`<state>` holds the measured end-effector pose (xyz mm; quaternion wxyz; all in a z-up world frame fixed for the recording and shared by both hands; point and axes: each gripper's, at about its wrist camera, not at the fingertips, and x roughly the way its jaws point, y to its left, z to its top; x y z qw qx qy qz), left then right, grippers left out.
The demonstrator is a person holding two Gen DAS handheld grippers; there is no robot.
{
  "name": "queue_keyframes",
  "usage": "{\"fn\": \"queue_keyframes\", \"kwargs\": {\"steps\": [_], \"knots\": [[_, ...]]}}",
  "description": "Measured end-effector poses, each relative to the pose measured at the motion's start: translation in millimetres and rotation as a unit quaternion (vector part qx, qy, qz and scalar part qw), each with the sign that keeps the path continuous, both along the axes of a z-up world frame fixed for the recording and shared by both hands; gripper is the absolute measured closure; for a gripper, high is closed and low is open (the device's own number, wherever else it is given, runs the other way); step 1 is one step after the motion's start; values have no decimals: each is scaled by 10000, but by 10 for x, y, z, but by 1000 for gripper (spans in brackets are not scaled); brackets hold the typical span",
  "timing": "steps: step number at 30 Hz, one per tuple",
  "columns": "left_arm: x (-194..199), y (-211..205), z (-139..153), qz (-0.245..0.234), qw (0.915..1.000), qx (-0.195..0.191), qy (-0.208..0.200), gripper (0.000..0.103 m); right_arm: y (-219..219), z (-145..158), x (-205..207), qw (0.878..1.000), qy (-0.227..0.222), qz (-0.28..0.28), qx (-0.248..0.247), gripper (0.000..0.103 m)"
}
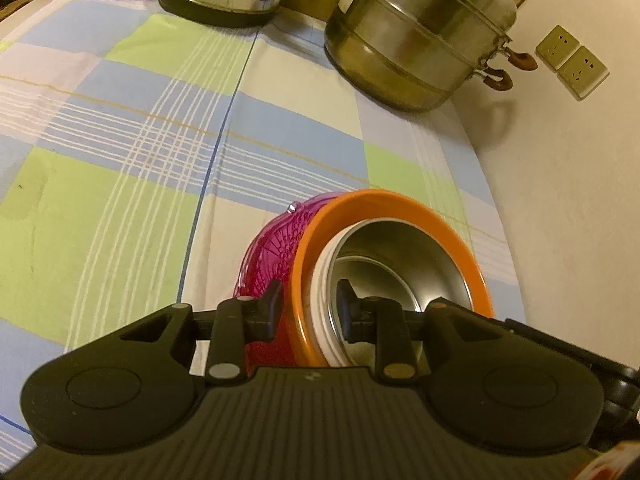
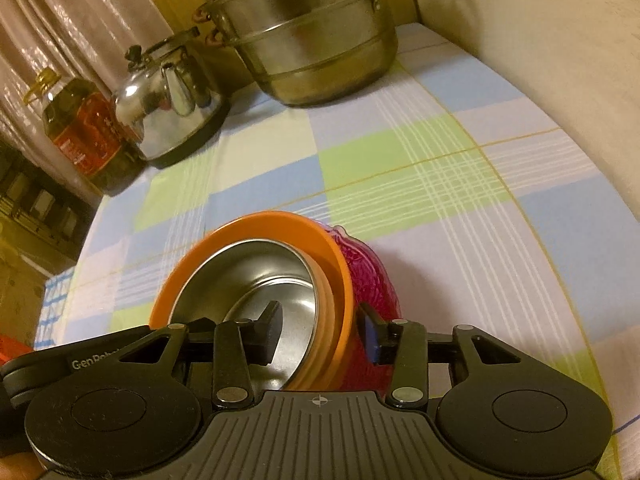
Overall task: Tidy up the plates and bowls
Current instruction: 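Lower the orange bowl stack onto the pink glass plate with both grippers, then open both grippers and pull them back from the orange bowl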
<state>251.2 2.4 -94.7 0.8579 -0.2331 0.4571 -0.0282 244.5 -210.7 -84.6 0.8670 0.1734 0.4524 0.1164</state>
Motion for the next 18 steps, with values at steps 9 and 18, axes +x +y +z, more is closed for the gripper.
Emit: {"fn": "queue_keyframes", "kwargs": {"steps": [9,18], "knots": [[-99,20,27,10,10000,-24,-29,77,-5,15,-108,10000,8,9,-4,61],[-258,-37,140,11,9998,137,-126,72,-28,79,-226,10000,-47,1,-80,61]]}}
